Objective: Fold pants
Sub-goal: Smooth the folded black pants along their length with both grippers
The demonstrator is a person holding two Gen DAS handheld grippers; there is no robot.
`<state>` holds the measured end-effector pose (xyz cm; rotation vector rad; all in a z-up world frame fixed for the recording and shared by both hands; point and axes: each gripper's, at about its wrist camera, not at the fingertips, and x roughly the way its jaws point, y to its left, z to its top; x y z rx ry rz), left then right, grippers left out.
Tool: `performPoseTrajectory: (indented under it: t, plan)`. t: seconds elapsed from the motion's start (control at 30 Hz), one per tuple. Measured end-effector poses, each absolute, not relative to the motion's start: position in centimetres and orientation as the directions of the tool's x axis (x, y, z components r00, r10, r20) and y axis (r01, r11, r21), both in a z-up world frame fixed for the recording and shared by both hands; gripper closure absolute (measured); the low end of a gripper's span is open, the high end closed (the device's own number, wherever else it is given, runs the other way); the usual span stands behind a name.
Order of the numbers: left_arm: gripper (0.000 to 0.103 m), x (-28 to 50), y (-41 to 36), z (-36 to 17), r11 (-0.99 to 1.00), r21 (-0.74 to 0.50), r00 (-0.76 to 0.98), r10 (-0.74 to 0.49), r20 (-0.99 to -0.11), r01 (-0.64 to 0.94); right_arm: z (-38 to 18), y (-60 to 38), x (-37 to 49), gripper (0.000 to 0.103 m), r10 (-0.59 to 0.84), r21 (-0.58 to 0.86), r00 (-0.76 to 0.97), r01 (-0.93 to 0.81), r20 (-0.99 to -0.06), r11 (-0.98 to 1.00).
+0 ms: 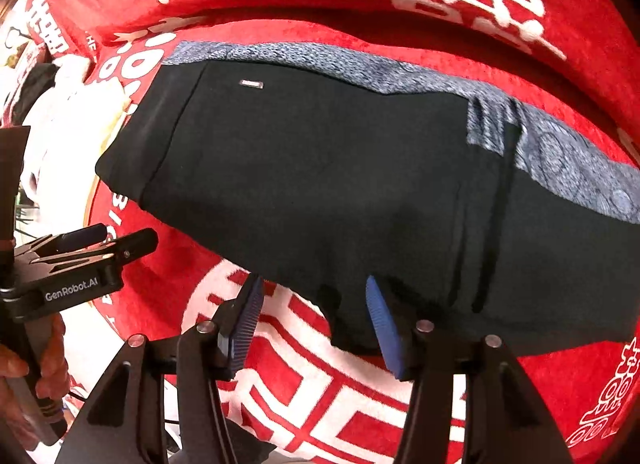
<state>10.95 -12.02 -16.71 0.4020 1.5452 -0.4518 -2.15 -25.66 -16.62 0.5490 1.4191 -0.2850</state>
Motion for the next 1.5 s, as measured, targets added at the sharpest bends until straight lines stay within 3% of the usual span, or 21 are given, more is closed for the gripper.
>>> performPoseTrajectory:
  t: [0.2, 0.4, 1.5]
  plan:
    - [0.016, 12.4, -9.8, -17.1, 0.871, -0.075, -0.023, -0.074, -0.997, 0.485, -17.2, -25.5, 0.0, 0.046, 0.120, 0.181, 0.156, 0.473, -0.980, 0.863]
    - [0.016, 13.7, -7.8, -17.8, 0.885, -0.085, -0.033, -0.078, -0.996, 0.458, -20.8, -25.1, 0.1, 0.046, 0.191, 0.194, 0.059, 0.502, -0.980, 0.843]
    - [0.016, 15.0, -2.7, -19.3, 0.903, -0.266, -0.078, -0.255, -0.964, 0.338, -21.7, -20.0, 0.8, 0.035, 0.150, 0.147, 0.027, 0.420, -0.988, 0.895]
